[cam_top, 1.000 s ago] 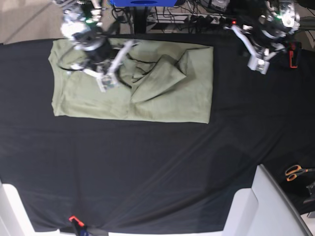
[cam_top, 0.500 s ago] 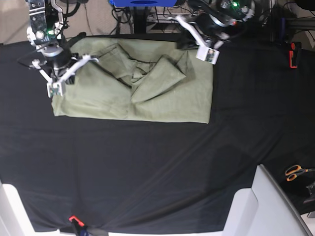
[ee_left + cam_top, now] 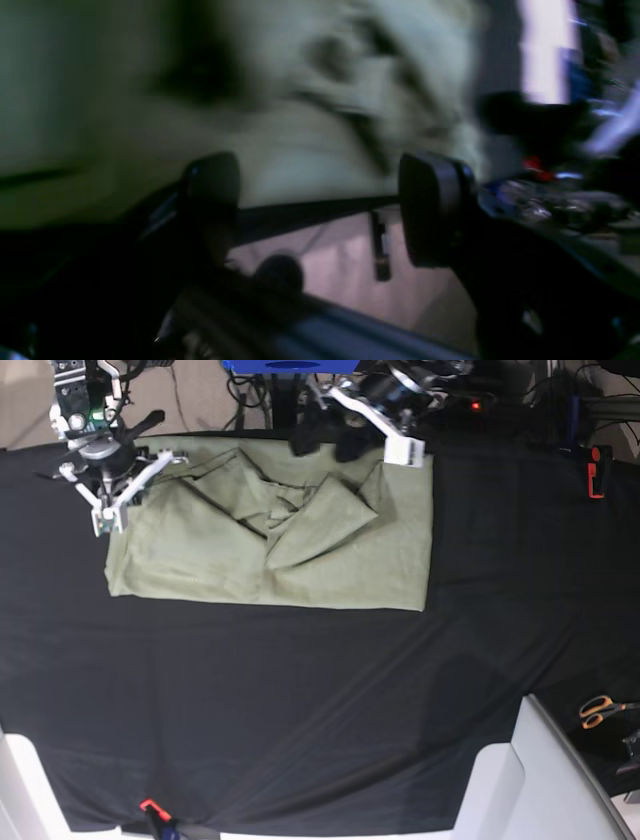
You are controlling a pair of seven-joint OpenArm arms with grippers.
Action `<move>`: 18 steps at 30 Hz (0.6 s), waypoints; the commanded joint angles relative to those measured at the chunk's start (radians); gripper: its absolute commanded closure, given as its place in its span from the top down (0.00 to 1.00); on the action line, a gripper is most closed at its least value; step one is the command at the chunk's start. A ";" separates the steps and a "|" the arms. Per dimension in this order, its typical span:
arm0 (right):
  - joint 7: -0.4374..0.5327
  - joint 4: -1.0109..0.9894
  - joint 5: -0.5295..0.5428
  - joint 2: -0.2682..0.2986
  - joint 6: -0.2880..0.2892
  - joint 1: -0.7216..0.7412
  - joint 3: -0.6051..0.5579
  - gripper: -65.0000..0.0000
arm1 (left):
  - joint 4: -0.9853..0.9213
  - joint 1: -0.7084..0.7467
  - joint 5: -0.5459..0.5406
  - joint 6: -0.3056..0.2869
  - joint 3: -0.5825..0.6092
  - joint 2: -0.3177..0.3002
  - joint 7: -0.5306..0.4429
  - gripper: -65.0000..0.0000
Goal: Fold the T-shirt properly
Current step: 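Grasp the bunched fabric with the left gripper and flatten it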
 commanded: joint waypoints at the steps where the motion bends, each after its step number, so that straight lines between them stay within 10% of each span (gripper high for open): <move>1: 0.018 0.008 -0.001 0.009 -0.002 0.000 0.003 0.00 | 0.009 0.007 -0.011 -0.007 0.001 -0.001 -0.027 0.74; 18: 0.021 -0.015 0.004 0.035 -0.002 0.000 0.005 0.00 | -0.005 -0.058 -0.012 0.053 -0.007 0.009 -0.030 0.74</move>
